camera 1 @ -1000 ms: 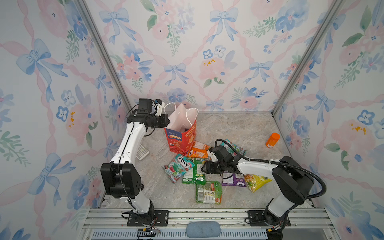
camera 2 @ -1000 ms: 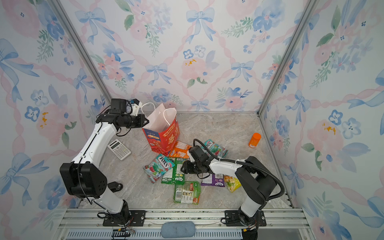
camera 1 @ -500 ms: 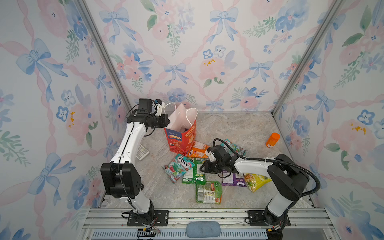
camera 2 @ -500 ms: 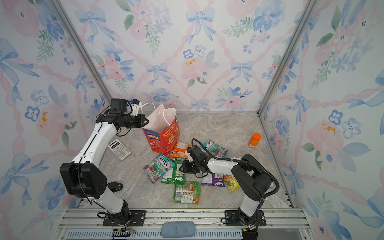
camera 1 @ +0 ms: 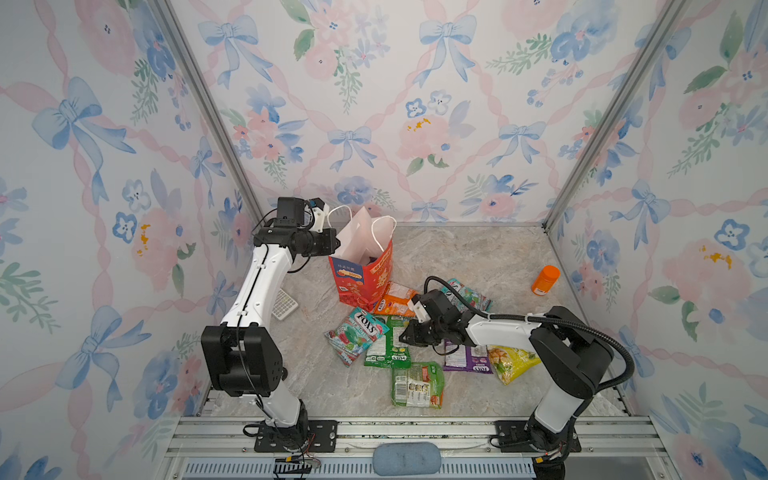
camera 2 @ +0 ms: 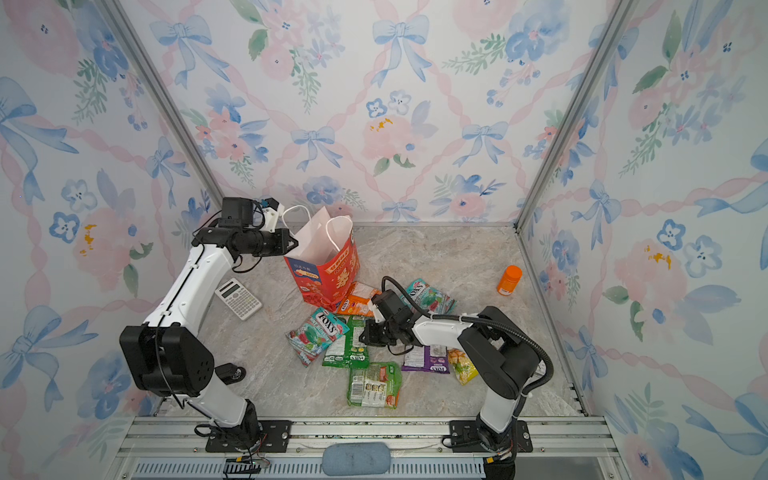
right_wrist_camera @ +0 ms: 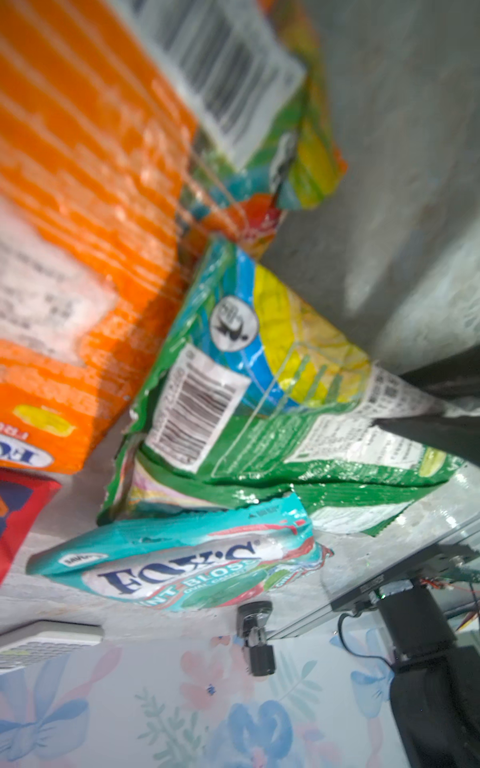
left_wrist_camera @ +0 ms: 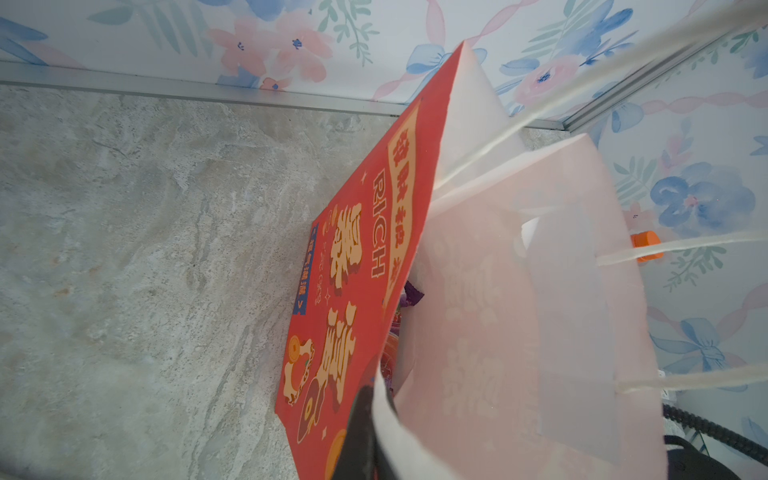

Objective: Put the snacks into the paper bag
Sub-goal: 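Grasp the green packet with the right gripper and lift it, then carry the green packet with the right gripper toward the bag opening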

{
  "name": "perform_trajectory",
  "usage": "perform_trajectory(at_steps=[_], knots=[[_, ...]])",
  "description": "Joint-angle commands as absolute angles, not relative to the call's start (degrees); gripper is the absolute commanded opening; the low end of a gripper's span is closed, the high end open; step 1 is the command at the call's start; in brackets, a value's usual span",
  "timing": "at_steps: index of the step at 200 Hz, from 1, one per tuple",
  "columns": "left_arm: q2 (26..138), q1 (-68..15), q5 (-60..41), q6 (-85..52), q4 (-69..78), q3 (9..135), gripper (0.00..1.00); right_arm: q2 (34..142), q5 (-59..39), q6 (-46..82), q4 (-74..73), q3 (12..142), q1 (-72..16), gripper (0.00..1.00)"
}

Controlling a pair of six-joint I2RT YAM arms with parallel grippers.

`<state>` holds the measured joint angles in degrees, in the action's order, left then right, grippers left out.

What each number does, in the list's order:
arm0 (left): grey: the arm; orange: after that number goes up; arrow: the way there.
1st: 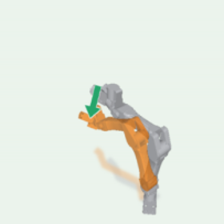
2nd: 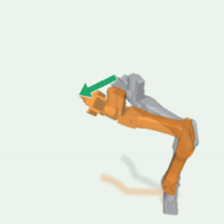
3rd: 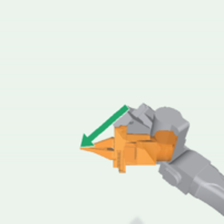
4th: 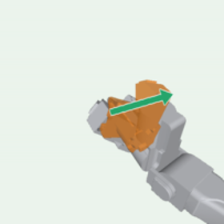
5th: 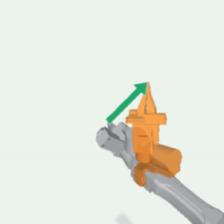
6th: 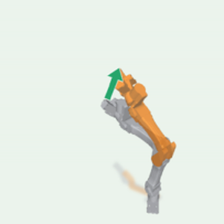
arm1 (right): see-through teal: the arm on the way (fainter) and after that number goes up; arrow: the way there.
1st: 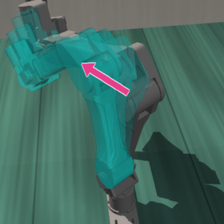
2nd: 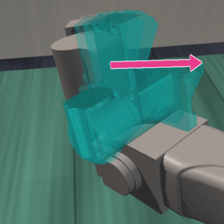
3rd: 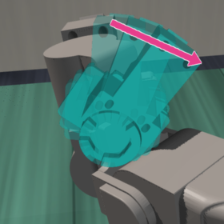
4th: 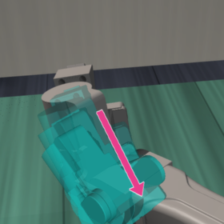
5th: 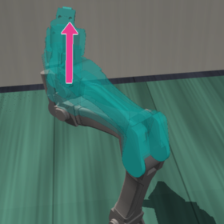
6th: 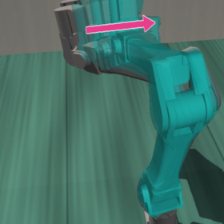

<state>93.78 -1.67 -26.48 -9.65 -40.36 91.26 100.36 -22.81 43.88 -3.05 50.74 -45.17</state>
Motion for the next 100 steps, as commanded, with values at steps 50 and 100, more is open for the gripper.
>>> perform_trajectory(at_steps=[50, 100], knots=[[92.6, -1.3, -27.1, -9.9, -42.0, 89.8, 0.00, 90.7, -19.9, 41.5, 4.2, 52.6, -44.2, 0.00], [92.7, -1.3, -27.2, -10.0, -41.9, 89.8, 0.00, 83.3, -17.7, 39.0, 10.6, 54.4, -41.9, 0.00]])
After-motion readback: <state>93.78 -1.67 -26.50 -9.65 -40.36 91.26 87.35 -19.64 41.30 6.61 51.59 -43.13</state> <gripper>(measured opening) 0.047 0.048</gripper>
